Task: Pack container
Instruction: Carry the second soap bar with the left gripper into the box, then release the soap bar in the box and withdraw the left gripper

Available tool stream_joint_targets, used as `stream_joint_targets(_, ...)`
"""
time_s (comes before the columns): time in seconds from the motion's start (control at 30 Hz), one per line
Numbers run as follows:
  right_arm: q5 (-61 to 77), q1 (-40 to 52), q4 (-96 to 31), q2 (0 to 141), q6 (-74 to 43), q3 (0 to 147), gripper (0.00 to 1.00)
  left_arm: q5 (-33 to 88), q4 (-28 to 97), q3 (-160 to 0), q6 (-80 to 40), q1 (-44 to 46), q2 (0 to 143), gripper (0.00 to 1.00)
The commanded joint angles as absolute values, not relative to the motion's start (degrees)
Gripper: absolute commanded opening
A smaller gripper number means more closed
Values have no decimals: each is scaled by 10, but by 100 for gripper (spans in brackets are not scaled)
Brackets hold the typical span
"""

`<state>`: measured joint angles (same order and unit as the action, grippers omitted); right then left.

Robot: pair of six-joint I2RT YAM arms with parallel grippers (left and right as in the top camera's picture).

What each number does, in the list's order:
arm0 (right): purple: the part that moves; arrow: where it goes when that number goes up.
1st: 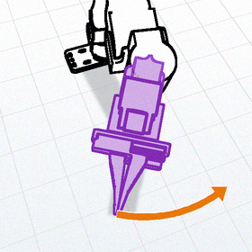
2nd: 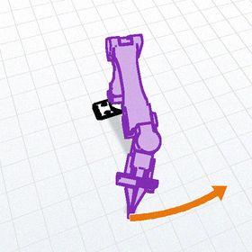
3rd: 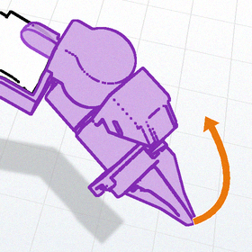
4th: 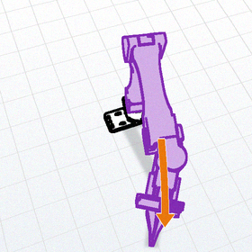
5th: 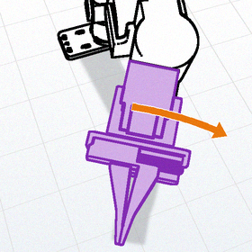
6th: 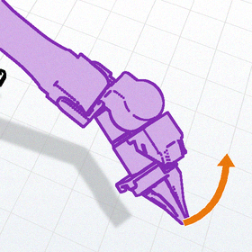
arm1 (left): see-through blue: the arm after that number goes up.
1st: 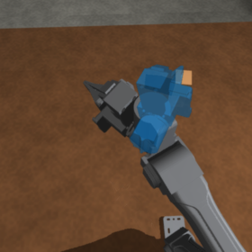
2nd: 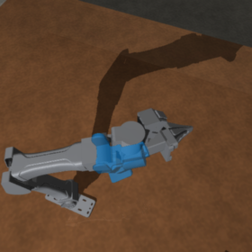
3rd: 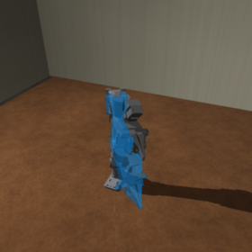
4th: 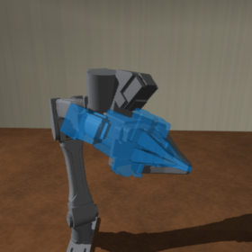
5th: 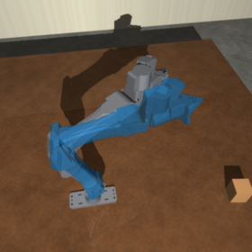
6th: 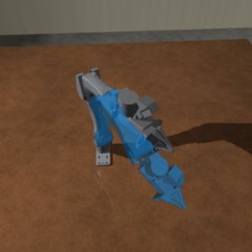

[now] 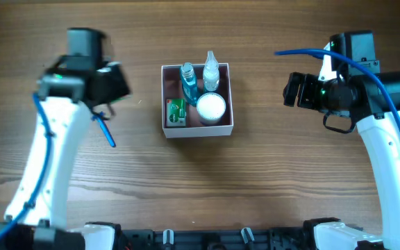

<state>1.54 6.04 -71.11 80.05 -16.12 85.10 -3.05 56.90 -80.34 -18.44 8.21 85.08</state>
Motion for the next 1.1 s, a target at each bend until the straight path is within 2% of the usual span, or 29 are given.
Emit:
stream_joint_targets(0.0, 27, 59, -705, 805, -152, 848, 100, -31, 560, -806, -140, 159, 862, 44)
stream_joint_targets(0.23, 27, 59, -701, 805, -152, 848, 100, -12, 546, -806, -171, 220, 928, 45)
stream_joint_targets(0.57, 27, 59, -701, 805, -152, 848, 100, -9, 513, -806, -171, 252, 1014, 47)
stream_joint_targets(0.7, 27, 59, -701, 805, -152, 848, 100, -9, 508, -806, -170, 258, 1020, 56)
stream_joint_targets(0.8, 27, 59, -701, 805, -151, 848, 100, -9, 508, -806, -169, 260, 1020, 72)
stream_joint_targets(0.93, 27, 59, -701, 805, -150, 848, 100, -9, 510, -806, -170, 259, 1020, 77)
stream_joint_targets(1.07, 27, 59, -701, 805, -148, 848, 100, -11, 528, -806, -170, 258, 1017, 76)
